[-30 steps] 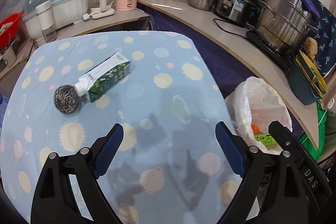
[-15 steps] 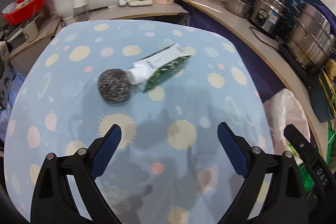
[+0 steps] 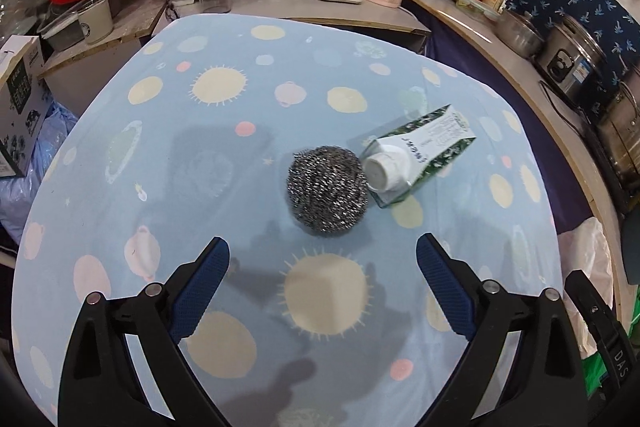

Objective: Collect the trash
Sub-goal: 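Grasp the steel wool scrubber with the left gripper while the right grasps the milk carton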

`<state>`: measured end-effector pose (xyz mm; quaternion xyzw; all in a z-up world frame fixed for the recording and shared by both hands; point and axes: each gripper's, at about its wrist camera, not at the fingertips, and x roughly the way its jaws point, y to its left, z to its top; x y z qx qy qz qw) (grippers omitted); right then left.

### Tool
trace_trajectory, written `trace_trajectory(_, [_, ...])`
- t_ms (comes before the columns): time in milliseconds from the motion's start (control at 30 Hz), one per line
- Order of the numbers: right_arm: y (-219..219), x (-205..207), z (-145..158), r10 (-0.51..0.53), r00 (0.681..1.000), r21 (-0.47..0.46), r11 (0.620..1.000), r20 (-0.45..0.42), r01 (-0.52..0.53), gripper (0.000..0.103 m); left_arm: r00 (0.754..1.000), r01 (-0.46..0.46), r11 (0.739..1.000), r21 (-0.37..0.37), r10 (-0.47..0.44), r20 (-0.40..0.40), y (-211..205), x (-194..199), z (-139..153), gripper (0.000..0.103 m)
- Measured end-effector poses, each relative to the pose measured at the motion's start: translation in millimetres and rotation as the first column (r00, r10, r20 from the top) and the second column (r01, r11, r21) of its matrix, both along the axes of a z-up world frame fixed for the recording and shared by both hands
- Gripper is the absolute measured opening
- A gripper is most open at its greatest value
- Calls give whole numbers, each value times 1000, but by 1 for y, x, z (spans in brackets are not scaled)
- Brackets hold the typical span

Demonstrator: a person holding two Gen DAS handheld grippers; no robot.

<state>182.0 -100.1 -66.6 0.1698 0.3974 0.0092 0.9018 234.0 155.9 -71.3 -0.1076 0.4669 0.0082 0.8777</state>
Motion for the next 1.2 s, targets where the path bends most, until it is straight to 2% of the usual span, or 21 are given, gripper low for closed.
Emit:
trace_trajectory(533, [40, 51, -14, 59, 998, 29, 998, -27, -58, 53, 999, 36, 999, 13, -36, -21, 7, 40, -22, 90])
trace_trajectory(600, [44, 56, -15, 63, 998, 33, 998, -28, -62, 54, 998, 58, 998, 7, -58, -23, 7, 43, -24, 77])
trace_trajectory(733, [53, 64, -16, 71, 997, 43, 997, -28, -70, 56, 995, 91, 996, -21, -92, -40, 7, 48, -30, 62])
trace_trajectory(800, [58, 69, -16, 76, 997, 49, 996, -27, -75, 57, 994, 103, 994, -35, -104, -37, 9, 48, -30, 51])
trace_trajectory(967, [74, 84, -13, 91, 996, 57, 994, -20, -90, 61, 994, 101, 994, -30, -102, -30, 13, 46, -28, 49])
trace_trajectory(1200, [91, 104, -19, 54, 998, 75, 996, -39, -51, 67, 999, 23, 998, -50, -25, -41, 38, 44, -26, 48])
